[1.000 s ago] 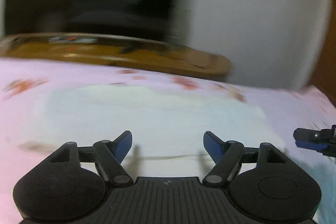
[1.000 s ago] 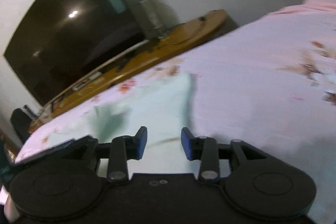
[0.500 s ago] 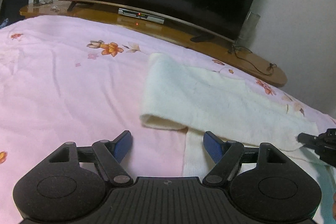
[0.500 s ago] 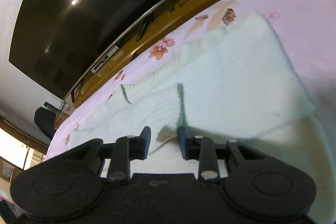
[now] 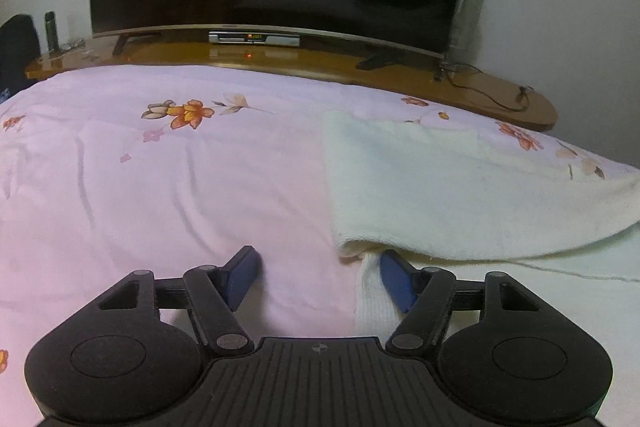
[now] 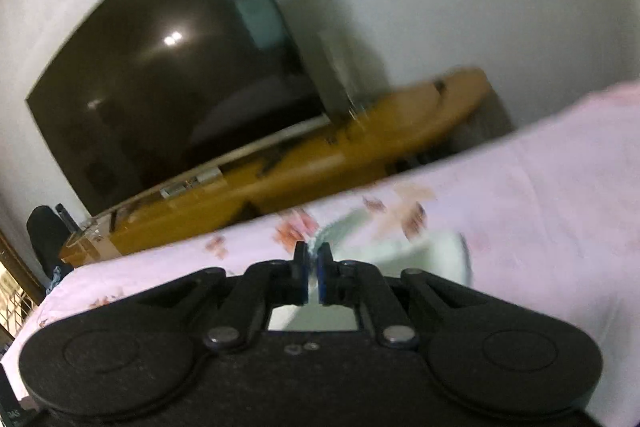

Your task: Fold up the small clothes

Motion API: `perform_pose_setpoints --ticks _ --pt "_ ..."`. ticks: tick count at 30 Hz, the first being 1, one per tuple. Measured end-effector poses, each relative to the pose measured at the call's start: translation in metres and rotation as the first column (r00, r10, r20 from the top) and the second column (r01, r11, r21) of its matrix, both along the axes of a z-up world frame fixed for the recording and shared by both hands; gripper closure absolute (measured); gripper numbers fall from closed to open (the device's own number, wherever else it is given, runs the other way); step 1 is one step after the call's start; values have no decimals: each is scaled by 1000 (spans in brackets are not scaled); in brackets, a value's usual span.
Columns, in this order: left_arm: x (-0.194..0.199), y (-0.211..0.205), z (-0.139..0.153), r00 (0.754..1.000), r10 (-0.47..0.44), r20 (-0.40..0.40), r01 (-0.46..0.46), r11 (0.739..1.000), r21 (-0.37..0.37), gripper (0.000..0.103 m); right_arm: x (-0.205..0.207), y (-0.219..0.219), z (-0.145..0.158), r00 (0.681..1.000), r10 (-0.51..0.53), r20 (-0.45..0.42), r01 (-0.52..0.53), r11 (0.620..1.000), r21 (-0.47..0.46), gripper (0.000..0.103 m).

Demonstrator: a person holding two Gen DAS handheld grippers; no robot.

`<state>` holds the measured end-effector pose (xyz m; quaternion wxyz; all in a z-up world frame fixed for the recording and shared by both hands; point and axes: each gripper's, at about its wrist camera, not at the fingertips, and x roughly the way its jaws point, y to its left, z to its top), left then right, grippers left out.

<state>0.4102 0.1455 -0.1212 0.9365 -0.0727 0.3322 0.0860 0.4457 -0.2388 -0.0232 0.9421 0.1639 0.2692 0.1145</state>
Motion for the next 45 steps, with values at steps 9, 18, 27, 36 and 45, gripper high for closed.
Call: perform_pose_setpoints --ticks 9,18,27,36,45 --pt "0 22 0 1000 29 8 -29 998 -49 79 -4 -11 -5 998 -65 2 66 997 -44 97" --pt "-10 13 14 999 8 51 -4 997 -79 79 8 -19 -43 985 -85 -153 73 994 -84 97" --pt "-11 6 12 995 -14 98 26 992 -125 45 6 -24 -35 988 -77 -136 67 995 -73 97" --pt "22 -1 5 998 -57 26 60 987 -152 45 11 -20 -37 989 -50 -139 39 996 -84 97" --pt "23 -2 0 999 -33 28 33 999 -24 58 5 -41 -29 993 -82 -90 73 992 -104 98"
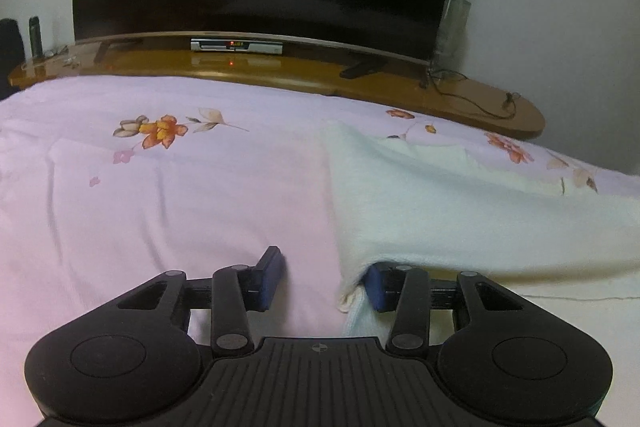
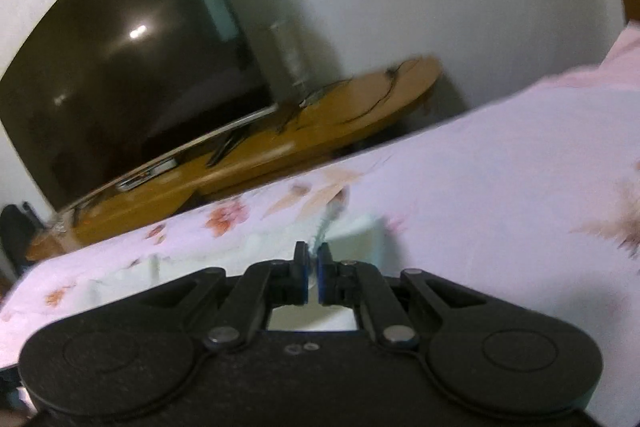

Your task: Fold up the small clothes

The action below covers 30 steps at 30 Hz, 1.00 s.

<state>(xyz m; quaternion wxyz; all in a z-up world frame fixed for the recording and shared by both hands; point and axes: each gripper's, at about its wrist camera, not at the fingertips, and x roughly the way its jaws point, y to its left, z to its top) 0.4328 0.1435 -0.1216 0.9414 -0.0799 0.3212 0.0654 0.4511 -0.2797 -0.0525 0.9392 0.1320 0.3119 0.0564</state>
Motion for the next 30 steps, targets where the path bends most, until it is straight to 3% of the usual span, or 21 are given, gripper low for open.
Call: perform_pose_setpoints --ticks 2,5,9,12,16,19,25,26,28,30 --pt "-1 4 1 1000 2 2 -2 1000 -30 58 5 -4 -18 996 21 -86 -19 1000 19 98" --pt "-2 9 1 1000 -7 3 7 999 -52 58 -6 -6 -15 998 36 -48 -33 997 69 98" --pt "1 12 1 1000 4 -5 -4 998 -57 58 -11 -1 -6 999 41 -18 -41 998 37 98" --pt "0 10 1 1000 11 -9 -12 998 -58 58 -10 -2 -20 995 33 -91 -34 999 -6 98" --pt "-2 15 0 1000 -11 -4 11 998 -69 58 -25 5 -13 998 54 -42 -55 998 -15 98" --pt "1 15 1 1000 -12 -15 11 998 -65 58 -16 8 -23 995 46 -91 -51 997 -54 98" --pt "0 21 2 999 -27 -24 24 996 -90 58 -30 4 -20 997 42 -65 -43 999 -3 98" --pt "1 21 1 999 -34 -24 32 996 -82 58 -35 9 -15 998 58 -38 -60 998 -27 98" --pt "1 19 1 999 -37 -28 35 997 -72 58 -31 17 -20 995 62 -72 -70 992 -101 98" --pt "0 19 3 998 -47 -42 44 997 -60 58 -27 13 -30 995 54 -87 -62 995 -81 98"
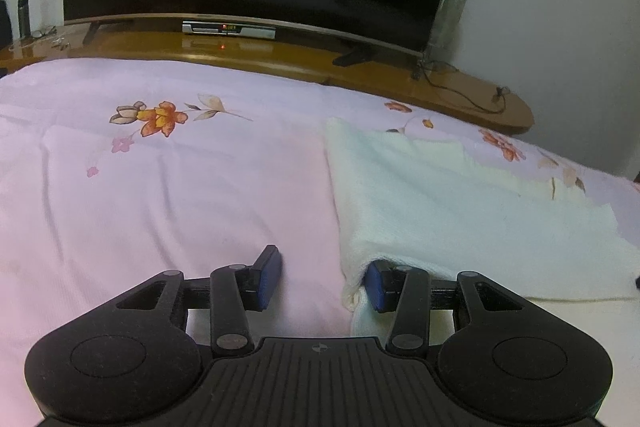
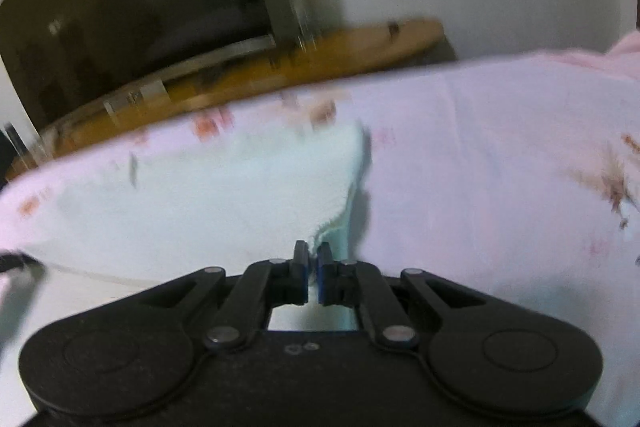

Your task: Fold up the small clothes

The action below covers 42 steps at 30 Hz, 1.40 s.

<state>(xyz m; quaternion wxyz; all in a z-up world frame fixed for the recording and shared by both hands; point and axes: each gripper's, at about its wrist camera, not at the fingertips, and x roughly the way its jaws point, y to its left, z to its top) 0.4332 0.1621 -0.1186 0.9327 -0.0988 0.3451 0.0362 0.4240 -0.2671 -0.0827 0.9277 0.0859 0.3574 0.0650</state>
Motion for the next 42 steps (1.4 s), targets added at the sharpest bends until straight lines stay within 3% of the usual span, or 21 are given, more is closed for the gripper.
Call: perform_pose_setpoints --ticks 2,3,4,5,7,9,11,13,15,18,20,21,23,26,28,30,33,34,36,39,42 --pt "-7 5 4 999 -27 -19 27 999 20 55 -1 -3 3 1000 -7 2 7 1000 22 98" --pt "-14 9 6 999 -23 -28 24 999 42 39 -4 -5 7 1000 -11 15 10 1000 28 94" --pt "-22 15 9 999 7 -33 -5 998 70 32 -9 -8 12 999 -30 42 29 999 23 82" --pt "-32 23 14 999 50 0 -50 996 75 32 -15 -12 18 996 -49 77 48 999 9 82" --pt "-38 35 27 995 77 67 -76 997 -21 38 -20 -20 26 993 -41 111 38 999 29 86" --pt "-28 27 41 989 49 139 -37 996 -87 45 -16 -22 30 992 -19 125 15 999 36 87" --pt "-11 4 46 986 -16 168 31 996 -87 45 -7 -15 32 991 7 134 -12 999 35 87" --pt "10 -19 41 986 -64 156 76 995 -70 45 3 0 31 990 35 133 -38 999 18 87" --pt "28 -31 27 992 -53 116 58 997 -43 45 12 11 28 990 53 127 -54 999 3 89" --pt "44 -28 -3 1000 -23 -4 23 999 -24 45 23 19 14 995 57 77 -55 998 -35 90" --pt "40 -29 -3 998 -56 17 56 998 22 45 27 16 1 999 51 17 -49 996 -73 96" --pt "40 -30 1 998 -55 7 55 998 33 45 26 13 0 998 57 34 -55 997 -57 96" --pt "36 -29 13 998 -32 59 28 997 68 45 24 10 2 997 67 30 -65 997 -51 96" --pt "34 -29 38 984 -43 171 36 998 41 45 20 8 9 996 68 52 -66 997 -41 94" --pt "40 -35 45 973 -105 206 111 994 -18 45 18 6 11 995 61 75 -59 998 -33 91" --pt "51 -44 39 977 -136 164 140 990 -17 45 18 6 12 995 57 79 -55 998 -25 91" --pt "69 -39 2 997 -76 16 76 997 12 45 24 9 10 995 58 78 -56 998 -19 91" --pt "64 -41 -4 994 -92 61 90 995 40 45 24 10 9 996 59 73 -58 998 -18 91" --pt "60 -49 -3 991 -123 54 116 987 108 45 24 10 8 996 64 67 -63 998 -16 91" --pt "59 -43 10 991 -107 86 103 993 49 45 21 5 9 995 54 78 -54 999 -4 91" --pt "68 -42 19 987 -107 116 102 994 48 45 23 0 12 994 37 101 -38 999 10 91"
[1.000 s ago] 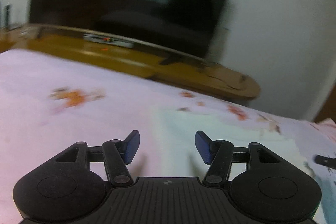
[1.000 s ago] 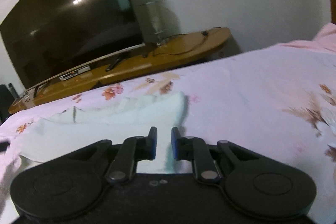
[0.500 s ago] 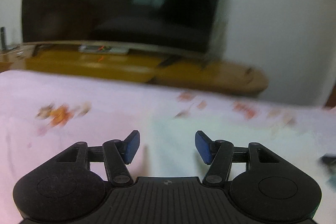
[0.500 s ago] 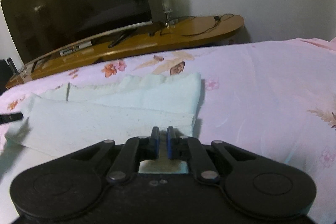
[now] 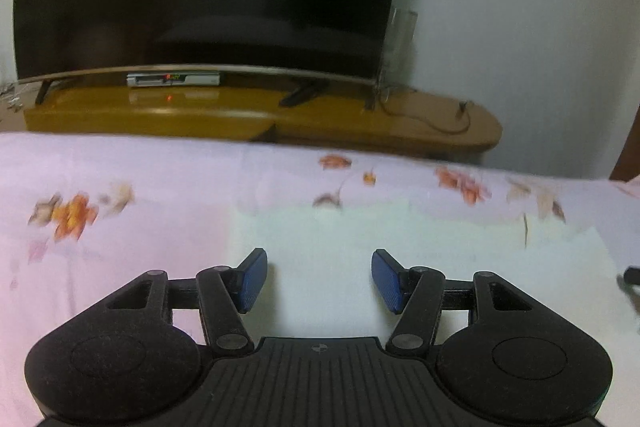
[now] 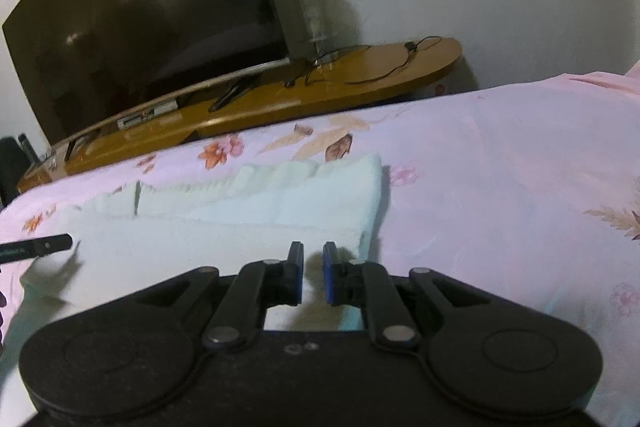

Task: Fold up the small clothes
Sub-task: 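Open both grippers and lift them off the folded sweater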

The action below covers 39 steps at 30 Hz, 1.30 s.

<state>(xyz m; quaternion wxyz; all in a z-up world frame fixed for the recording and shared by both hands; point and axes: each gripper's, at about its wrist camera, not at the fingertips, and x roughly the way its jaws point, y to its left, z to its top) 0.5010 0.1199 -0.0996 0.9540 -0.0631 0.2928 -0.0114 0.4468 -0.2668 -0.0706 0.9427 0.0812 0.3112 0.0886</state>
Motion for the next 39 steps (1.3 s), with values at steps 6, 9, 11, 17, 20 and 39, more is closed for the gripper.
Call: perform_pose_setpoints --ticks 6,9,11,17,20,39 --pt "41 11 -14 995 45 -88 -44 999 14 44 14 1 -6 1000 13 -4 -13 1000 -4 90" --pt "41 6 -18 997 11 -73 -6 998 69 42 20 5 -18 999 35 -19 -36 998 -47 90" --pt "31 7 -9 997 16 -70 -13 999 52 41 20 4 -15 999 41 -25 -42 998 -46 90" --pt "-35 18 8 999 52 16 -53 996 75 42 -16 -6 9 997 74 16 -74 997 -19 86" --pt "-44 18 -7 992 109 -67 -97 983 155 42 -28 0 4 994 112 -5 -112 991 -71 86" --pt "-284 56 -6 984 76 -160 -66 996 66 17 -198 -58 38 993 43 -108 -39 998 41 65"
